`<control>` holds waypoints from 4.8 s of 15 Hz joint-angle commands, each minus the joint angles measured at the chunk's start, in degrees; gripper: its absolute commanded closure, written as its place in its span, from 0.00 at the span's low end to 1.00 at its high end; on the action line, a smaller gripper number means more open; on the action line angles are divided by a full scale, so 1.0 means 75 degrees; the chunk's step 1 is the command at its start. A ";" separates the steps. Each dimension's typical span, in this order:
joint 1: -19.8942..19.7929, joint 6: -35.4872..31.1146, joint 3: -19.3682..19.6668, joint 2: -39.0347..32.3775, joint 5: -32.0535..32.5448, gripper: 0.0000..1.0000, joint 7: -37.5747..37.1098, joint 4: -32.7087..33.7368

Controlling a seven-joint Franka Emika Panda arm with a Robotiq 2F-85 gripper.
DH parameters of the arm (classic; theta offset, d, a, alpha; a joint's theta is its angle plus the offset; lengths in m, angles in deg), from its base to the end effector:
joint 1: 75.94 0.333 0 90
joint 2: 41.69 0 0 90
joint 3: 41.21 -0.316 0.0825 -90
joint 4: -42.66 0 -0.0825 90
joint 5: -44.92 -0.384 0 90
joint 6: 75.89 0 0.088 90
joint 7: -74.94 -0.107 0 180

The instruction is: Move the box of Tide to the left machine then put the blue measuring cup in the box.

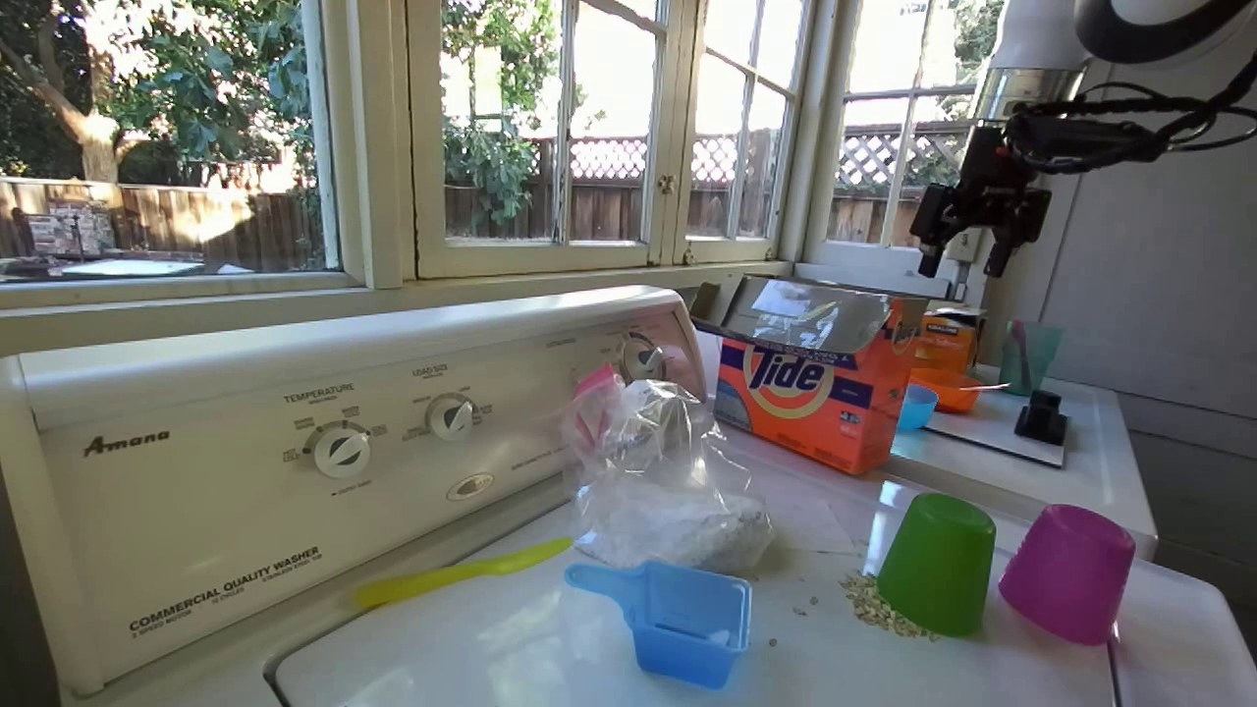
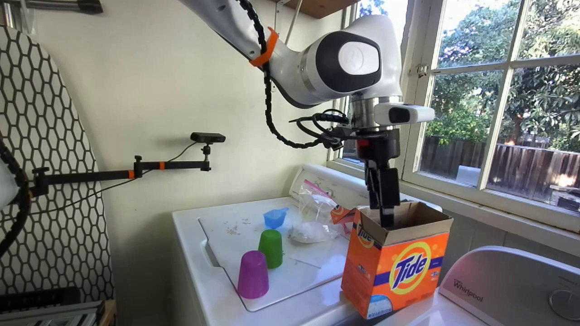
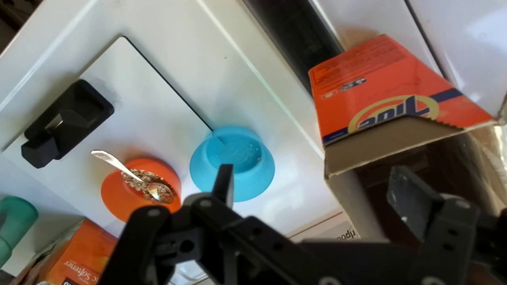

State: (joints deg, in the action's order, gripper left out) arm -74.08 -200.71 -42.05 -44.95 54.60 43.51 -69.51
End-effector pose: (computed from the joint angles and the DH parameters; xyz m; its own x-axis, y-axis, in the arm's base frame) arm 0.5867 0.0212 0.4627 0.8959 -0.3905 0.2118 -0.4086 -0.9115 0.0476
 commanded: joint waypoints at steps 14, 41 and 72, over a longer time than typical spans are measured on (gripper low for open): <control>0.0516 -0.0145 -0.0064 -0.1001 -0.0028 0.25 -0.1421 0.0835; 0.0477 0.0778 -0.0026 0.0014 0.0244 0.02 -0.0472 0.0024; 0.0489 -0.1791 0.0184 -0.0897 0.1234 0.42 -0.3498 -0.0262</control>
State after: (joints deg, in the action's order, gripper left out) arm -71.16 -212.88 -40.76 -50.15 62.43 17.91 -72.07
